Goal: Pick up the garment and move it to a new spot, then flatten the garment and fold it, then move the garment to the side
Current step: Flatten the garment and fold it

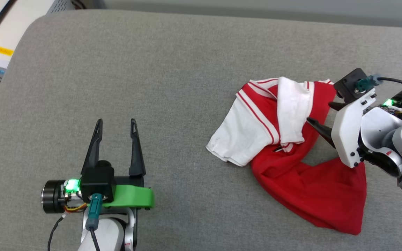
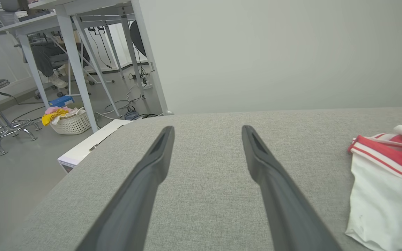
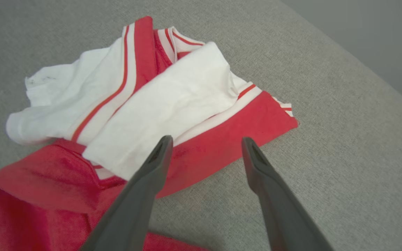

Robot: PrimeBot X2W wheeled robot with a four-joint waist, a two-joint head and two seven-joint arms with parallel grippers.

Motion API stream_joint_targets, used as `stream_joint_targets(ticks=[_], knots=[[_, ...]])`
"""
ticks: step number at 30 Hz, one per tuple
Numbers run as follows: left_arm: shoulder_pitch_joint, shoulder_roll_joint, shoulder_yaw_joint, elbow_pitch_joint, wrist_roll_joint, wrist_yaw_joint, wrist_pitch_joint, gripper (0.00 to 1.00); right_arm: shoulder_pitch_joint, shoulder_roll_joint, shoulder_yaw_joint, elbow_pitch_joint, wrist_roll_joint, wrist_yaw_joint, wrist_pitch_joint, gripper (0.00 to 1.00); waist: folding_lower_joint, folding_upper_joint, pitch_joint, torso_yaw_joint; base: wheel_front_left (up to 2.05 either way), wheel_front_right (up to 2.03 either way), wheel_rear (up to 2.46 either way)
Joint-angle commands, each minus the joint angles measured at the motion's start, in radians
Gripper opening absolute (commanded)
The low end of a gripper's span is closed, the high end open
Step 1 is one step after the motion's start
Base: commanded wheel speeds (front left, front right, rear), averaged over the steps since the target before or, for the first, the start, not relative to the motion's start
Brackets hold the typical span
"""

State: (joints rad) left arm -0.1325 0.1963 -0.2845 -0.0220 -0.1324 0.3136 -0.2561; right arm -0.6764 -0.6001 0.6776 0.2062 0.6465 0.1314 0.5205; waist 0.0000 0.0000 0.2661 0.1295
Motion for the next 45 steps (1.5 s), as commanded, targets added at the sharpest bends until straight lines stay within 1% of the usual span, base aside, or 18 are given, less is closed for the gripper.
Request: stream_joint_targets(ticks=[1, 3, 4, 8, 11, 12, 13, 18, 23, 27, 31, 38, 45], knots=[[-0.024, -0.014, 0.007, -0.004, 0.017, -0.012, -0.006, 1.00, -0.028, -0.011, 0.026, 0.022, 0.017, -0.001, 0.031, 1.00, 0.0000, 0.0000, 0.045, 0.029, 0.00, 0.00, 0.00], [-0.035, -0.031, 0.014, -0.005, 0.029, -0.026, -0.006, 1.00, -0.057, -0.013, 0.061, 0.057, 0.036, -0.001, 0.054, 1.00, 0.0000, 0.0000, 0.069, 0.039, 0.00, 0.00, 0.00], [-0.044, -0.046, 0.021, -0.004, 0.040, -0.039, -0.006, 1.00, -0.076, -0.011, 0.098, 0.100, 0.047, -0.001, 0.064, 1.00, 0.0000, 0.0000, 0.088, 0.047, 0.00, 0.00, 0.00], [-0.056, -0.071, 0.035, -0.002, 0.057, -0.056, -0.006, 1.00, -0.075, -0.007, 0.201, 0.191, 0.063, -0.001, 0.084, 1.00, 0.0000, 0.0000, 0.112, 0.058, 0.00, 0.00, 0.00], [-0.057, -0.084, 0.046, 0.003, 0.066, -0.068, -0.006, 1.00, -0.073, -0.005, 0.267, 0.232, 0.094, -0.001, 0.065, 1.00, 0.0000, 0.0000, 0.116, 0.061, 0.00, 0.00, 0.00], [-0.057, -0.087, 0.050, 0.004, 0.068, -0.070, -0.006, 1.00, -0.076, -0.005, 0.281, 0.236, 0.102, -0.001, 0.047, 0.04, 0.0000, 0.0000, 0.115, 0.060, 0.00, 0.00, 0.00], [-0.054, -0.090, 0.055, 0.006, 0.071, -0.072, -0.006, 1.00, -0.082, -0.003, 0.295, 0.238, 0.111, -0.001, 0.018, 0.00, 0.0000, 0.0000, 0.113, 0.055, 0.00, 0.00, 0.00], [-0.042, -0.098, 0.074, 0.011, 0.081, -0.083, -0.006, 1.00, -0.125, -0.014, 0.316, 0.232, 0.123, -0.001, -0.152, 0.00, 0.0000, 0.0000, 0.087, 0.033, 0.00, 0.00, 0.00], [-0.024, -0.106, 0.083, 0.014, 0.088, -0.095, -0.006, 1.00, -0.135, -0.028, 0.267, 0.198, 0.157, -0.001, -0.334, 0.00, 0.0000, 0.0000, 0.050, 0.007, 0.00, 0.00, 0.00], [-0.004, -0.110, 0.091, 0.017, 0.093, -0.101, -0.006, 1.00, -0.094, -0.033, 0.209, 0.158, 0.221, -0.001, -0.440, 0.00, 0.0000, 0.0000, 0.023, -0.013, 0.00, 0.00, 0.00], [0.015, -0.113, 0.094, 0.017, 0.095, -0.110, -0.006, 1.00, -0.014, -0.043, 0.145, 0.149, 0.285, -0.001, -0.528, 0.00, 0.0000, 0.0000, 0.003, -0.025, 0.00, 0.00, 0.00], [0.038, -0.119, 0.101, 0.017, 0.098, -0.120, -0.006, 1.00, 0.174, -0.062, -0.027, 0.214, 0.374, -0.001, -0.709, 0.00, 0.0000, 0.0000, -0.012, -0.033, 0.00, 0.00, 0.00], [0.063, -0.123, 0.108, 0.023, 0.100, -0.127, -0.006, 1.00, 0.359, -0.063, -0.188, 0.300, 0.422, -0.001, -0.766, 0.00, 0.0000, 0.0000, -0.029, -0.046, 0.00, 0.00, 0.00]])
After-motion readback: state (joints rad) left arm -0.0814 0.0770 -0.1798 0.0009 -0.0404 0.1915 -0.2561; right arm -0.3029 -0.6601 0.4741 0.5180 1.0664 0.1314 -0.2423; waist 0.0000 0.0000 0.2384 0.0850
